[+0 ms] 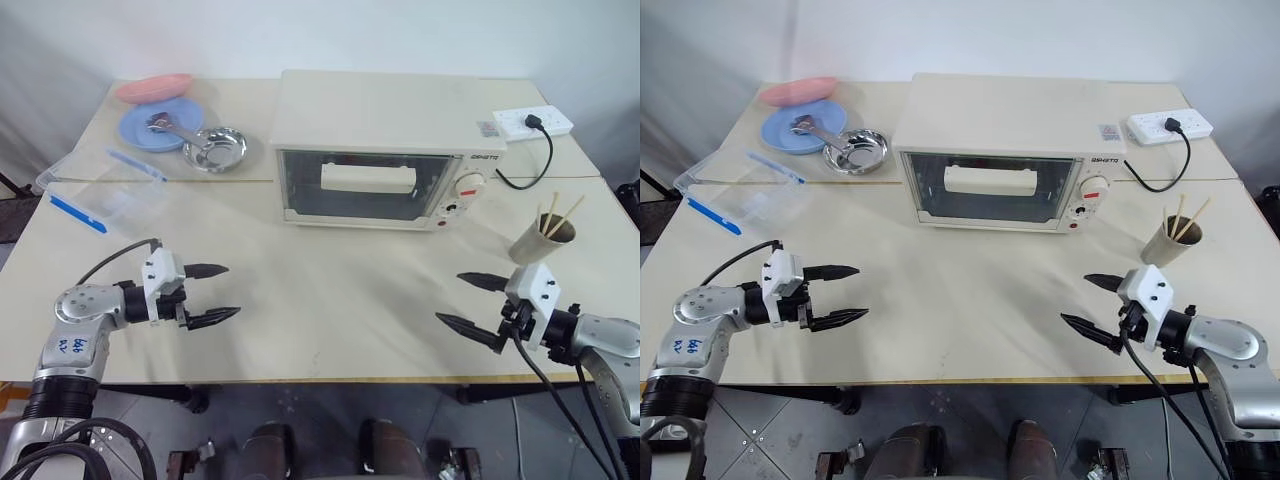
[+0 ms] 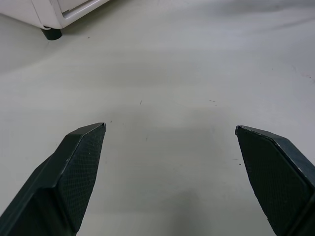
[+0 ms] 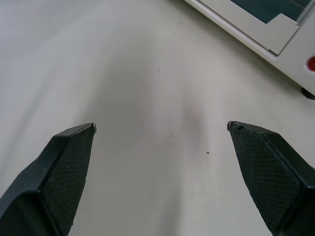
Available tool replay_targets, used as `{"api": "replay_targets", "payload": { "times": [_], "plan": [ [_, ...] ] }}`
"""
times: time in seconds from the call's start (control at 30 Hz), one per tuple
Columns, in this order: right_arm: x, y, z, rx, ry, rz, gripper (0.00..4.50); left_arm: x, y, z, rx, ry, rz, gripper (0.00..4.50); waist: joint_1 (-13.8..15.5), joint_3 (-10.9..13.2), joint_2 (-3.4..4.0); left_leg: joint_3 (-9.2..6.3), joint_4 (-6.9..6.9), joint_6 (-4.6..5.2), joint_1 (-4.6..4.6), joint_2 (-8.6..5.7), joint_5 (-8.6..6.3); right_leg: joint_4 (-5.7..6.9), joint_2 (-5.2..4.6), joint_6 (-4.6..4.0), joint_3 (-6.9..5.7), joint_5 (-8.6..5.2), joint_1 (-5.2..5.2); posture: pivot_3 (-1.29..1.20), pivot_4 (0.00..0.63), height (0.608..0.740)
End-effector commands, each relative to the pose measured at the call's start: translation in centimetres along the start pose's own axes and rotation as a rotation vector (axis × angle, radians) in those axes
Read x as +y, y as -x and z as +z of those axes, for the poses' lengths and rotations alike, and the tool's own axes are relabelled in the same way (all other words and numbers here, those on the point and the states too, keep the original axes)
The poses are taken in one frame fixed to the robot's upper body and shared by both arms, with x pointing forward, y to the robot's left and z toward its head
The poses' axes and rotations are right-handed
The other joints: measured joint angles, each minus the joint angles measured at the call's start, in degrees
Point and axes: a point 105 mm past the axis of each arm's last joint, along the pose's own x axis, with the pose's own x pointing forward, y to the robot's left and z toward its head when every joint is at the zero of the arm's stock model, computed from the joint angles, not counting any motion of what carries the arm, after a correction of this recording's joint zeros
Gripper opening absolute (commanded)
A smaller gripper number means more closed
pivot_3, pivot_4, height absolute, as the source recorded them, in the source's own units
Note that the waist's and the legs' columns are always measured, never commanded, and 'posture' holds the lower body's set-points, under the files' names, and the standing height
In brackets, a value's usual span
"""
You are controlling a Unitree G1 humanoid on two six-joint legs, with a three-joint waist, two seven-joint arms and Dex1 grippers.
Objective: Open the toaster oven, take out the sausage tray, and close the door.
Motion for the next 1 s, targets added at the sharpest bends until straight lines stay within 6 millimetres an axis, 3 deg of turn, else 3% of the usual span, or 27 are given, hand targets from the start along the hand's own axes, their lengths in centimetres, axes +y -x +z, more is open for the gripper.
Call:
{"api": "replay_targets", "payload": {
  "times": [0.03, 0.23, 0.33, 0.43, 0.8, 1.0],
  "plan": [
    [-0.1, -0.2, 1.2, -0.013, 0.029, 0.019, 4.50, 1.0, 0.4, 1.8, -0.029, -0.051, 0.051, 4.47, -0.01, 0.00, 0.00, 0.00, 0.00, 0.00, 0.00, 0.00, 0.00, 0.00, 0.00, 0.00, 0.00, 0.00, 0.00, 0.00, 0.150, 0.740],
    [0.4, -1.1, 2.6, -0.040, 0.009, 0.046, 4.50, 1.8, 0.4, 3.1, -0.082, -0.023, 0.139, 4.47, 0.01, 0.01, -0.01, -0.01, 0.05, 0.01, -0.02, 0.02, -0.03, 0.01, 0.00, 0.01, 0.00, 0.00, 0.01, 0.00, 0.150, 0.740],
    [0.1, -2.8, 5.0, -0.091, -0.015, 0.065, 4.50, 2.5, 1.1, 4.6, -0.146, -0.046, 0.216, 4.47, -0.60, 0.01, -0.02, -0.01, 0.08, 0.00, -0.02, 0.04, -0.03, 0.03, 0.00, 0.00, 0.00, 0.01, 0.00, 0.00, 0.150, 0.740],
    [-0.6, -3.9, 5.6, -0.065, -0.024, 0.059, 4.50, 2.7, 1.3, 4.9, -0.159, -0.029, 0.230, 4.47, -0.66, 0.01, -0.02, -0.02, 0.11, -0.03, -0.02, 0.11, -0.05, 0.08, 0.03, -0.02, 0.01, 0.02, -0.02, 0.00, 0.150, 0.740],
    [-3.9, -7.8, 11.4, -0.203, 0.120, 0.039, 4.50, 3.6, 1.9, 6.9, -0.307, -0.063, 0.270, 4.47, -0.67, 0.01, -0.04, 0.16, 0.33, -0.01, -0.23, 0.13, -0.16, 0.13, 0.05, 0.00, -0.01, 0.03, -0.24, 0.00, 0.150, 0.740],
    [-3.8, -8.8, 13.7, -0.266, 0.201, 0.070, 4.50, 3.8, 2.1, 7.2, -0.323, -0.061, 0.274, 4.47, -0.74, 0.01, -0.04, 0.44, 0.32, -0.03, -0.28, 0.17, -0.17, 0.40, 0.02, -0.01, 0.00, 0.03, -0.56, 0.00, 0.150, 0.740]
  ]
}}
